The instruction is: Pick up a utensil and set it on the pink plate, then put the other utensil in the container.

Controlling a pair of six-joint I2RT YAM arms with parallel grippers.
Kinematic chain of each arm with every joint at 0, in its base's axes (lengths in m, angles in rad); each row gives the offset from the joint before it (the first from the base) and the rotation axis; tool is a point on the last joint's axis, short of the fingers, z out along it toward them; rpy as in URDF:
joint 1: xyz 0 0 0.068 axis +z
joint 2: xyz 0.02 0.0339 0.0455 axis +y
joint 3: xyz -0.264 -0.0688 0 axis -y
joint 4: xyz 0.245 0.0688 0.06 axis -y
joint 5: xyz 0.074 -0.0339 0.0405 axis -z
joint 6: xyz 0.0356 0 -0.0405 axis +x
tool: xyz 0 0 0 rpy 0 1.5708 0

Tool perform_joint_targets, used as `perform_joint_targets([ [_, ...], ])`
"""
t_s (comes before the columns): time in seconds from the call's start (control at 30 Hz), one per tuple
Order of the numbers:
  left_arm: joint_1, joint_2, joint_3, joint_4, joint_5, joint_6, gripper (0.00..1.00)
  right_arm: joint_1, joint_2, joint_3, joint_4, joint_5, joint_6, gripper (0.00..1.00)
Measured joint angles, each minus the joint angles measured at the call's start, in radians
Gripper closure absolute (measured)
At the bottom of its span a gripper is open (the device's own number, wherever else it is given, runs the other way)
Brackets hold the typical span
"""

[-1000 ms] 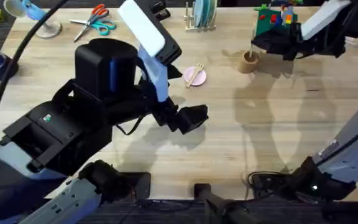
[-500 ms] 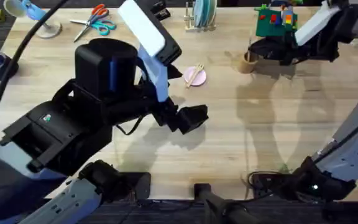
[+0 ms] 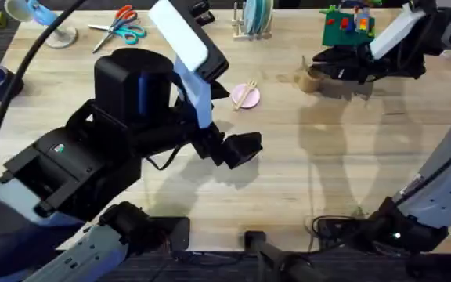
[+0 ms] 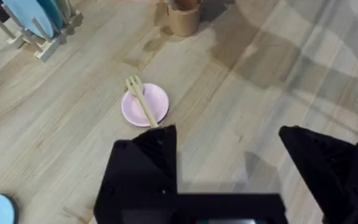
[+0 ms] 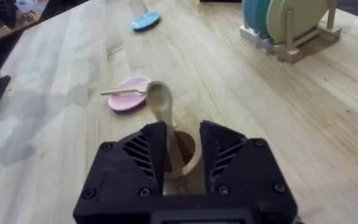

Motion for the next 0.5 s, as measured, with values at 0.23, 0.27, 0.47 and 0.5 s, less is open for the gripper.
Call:
perform_joint_targets([
  [0.23, 0.0, 0.0, 0.0, 0.0, 0.0, 0.0, 0.006, 0.0, 0.0, 0.0, -0.018, -0.001, 0.0, 0.652],
  [0.27, 0.0, 0.0, 0.0, 0.0, 0.0, 0.0, 0.008, 0.0, 0.0, 0.0, -0.029, -0.001, 0.0, 0.647],
  [0.47, 0.0, 0.0, 0.0, 0.0, 0.0, 0.0, 0.007, -0.001, 0.0, 0.006, -0.123, 0.004, 0.0, 0.466],
  [0.5, 0.0, 0.0, 0.0, 0.0, 0.0, 0.0, 0.006, -0.002, 0.0, 0.014, -0.146, 0.006, -0.001, 0.437],
])
